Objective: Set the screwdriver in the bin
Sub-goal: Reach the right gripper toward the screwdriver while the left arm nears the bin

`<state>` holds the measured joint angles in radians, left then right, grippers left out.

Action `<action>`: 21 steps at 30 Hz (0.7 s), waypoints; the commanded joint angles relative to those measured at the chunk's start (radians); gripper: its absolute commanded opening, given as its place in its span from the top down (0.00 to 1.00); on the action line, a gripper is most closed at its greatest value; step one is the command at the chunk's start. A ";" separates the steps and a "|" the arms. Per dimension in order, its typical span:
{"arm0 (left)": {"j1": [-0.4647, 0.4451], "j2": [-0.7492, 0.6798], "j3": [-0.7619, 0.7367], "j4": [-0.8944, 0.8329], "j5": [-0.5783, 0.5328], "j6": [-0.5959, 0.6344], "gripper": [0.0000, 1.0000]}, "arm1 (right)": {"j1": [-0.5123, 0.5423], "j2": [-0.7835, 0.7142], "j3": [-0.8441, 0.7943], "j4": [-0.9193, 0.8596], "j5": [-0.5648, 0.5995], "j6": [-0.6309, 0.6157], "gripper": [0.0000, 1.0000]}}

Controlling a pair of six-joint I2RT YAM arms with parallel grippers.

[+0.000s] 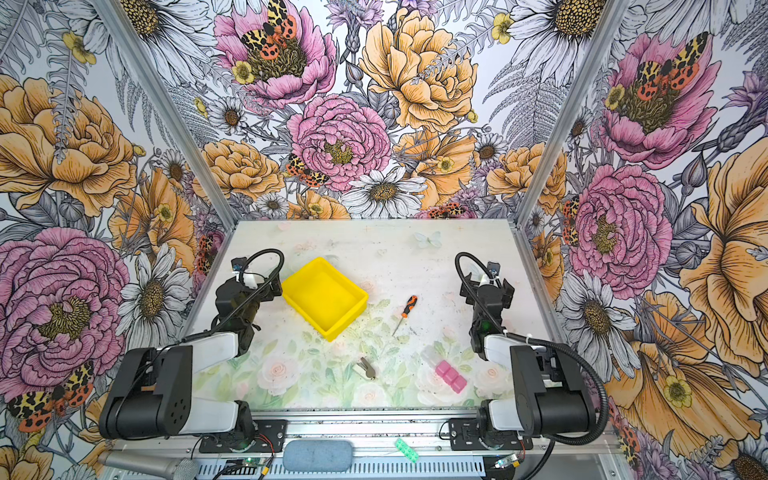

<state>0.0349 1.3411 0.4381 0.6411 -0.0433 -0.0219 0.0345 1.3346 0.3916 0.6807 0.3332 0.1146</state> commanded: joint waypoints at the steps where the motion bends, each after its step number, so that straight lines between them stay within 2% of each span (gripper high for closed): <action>1: 0.010 -0.072 0.058 -0.243 -0.026 -0.053 0.01 | 0.013 -0.098 0.085 -0.229 0.059 0.064 0.01; 6: 0.011 -0.165 0.071 -0.375 0.020 -0.158 0.01 | 0.021 -0.165 0.271 -0.672 0.153 0.314 0.00; 10: 0.012 -0.210 0.136 -0.567 0.009 -0.273 0.01 | 0.053 -0.126 0.424 -0.950 0.110 0.418 0.00; 14: 0.010 -0.233 0.183 -0.692 0.050 -0.340 0.01 | 0.106 -0.122 0.468 -1.080 0.086 0.574 0.00; 16: 0.007 -0.245 0.201 -0.747 0.077 -0.384 0.01 | 0.129 -0.117 0.483 -1.166 0.080 0.693 0.00; 18: -0.001 -0.251 0.236 -0.822 0.119 -0.399 0.01 | 0.140 -0.102 0.494 -1.222 0.027 0.781 0.01; 21: -0.025 -0.242 0.302 -0.942 0.170 -0.398 0.01 | 0.188 -0.062 0.527 -1.265 -0.022 0.838 0.01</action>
<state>0.0273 1.1061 0.6846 -0.1486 0.0456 -0.3786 0.1925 1.2438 0.8684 -0.4603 0.3664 0.8108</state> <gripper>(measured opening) 0.986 0.995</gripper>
